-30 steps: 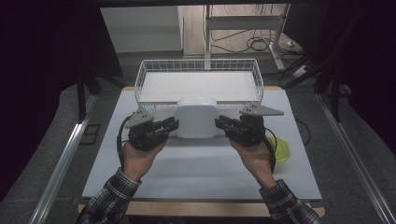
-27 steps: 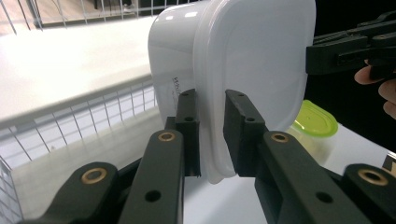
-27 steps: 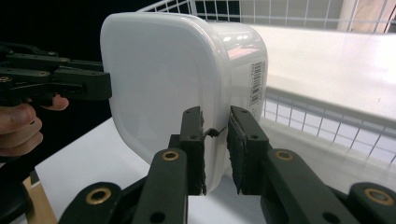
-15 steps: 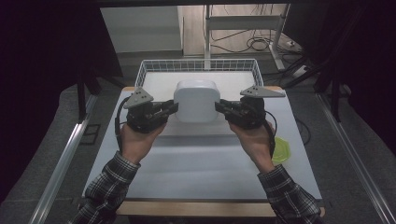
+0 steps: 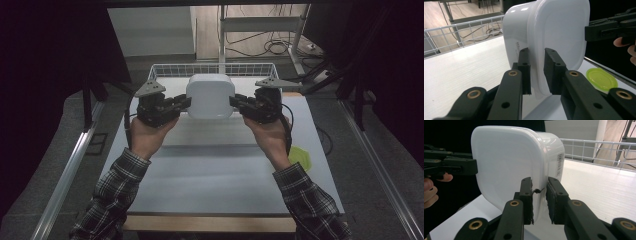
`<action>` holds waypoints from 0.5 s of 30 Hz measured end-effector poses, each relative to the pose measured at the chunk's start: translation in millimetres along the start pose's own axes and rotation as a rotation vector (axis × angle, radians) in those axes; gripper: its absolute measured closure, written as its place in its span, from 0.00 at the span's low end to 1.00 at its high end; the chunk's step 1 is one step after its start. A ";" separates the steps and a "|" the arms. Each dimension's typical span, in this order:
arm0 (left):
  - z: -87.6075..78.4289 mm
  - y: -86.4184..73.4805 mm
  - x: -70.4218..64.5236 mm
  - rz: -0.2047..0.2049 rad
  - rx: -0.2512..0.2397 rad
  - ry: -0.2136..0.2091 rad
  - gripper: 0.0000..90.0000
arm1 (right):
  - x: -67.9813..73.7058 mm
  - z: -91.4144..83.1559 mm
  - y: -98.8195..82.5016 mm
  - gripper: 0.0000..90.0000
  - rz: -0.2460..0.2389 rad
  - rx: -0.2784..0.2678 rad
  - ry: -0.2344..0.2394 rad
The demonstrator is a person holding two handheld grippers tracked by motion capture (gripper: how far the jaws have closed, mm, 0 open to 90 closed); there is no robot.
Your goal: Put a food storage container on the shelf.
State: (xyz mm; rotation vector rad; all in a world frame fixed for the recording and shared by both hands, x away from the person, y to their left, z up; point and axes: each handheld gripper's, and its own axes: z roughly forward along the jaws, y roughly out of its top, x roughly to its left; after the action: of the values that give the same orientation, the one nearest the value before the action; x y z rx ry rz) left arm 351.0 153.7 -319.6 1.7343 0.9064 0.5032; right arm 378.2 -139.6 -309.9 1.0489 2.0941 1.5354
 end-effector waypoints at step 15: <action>16.8 8.6 11.6 -0.007 0.055 0.013 0.83 | -9.6 13.6 12.9 0.83 0.010 0.016 -0.026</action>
State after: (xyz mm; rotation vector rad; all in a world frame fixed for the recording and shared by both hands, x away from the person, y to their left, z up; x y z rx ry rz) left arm 373.0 151.1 -318.5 1.7791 0.9426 0.4894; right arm 398.1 -135.5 -304.3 1.0801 2.0903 1.5042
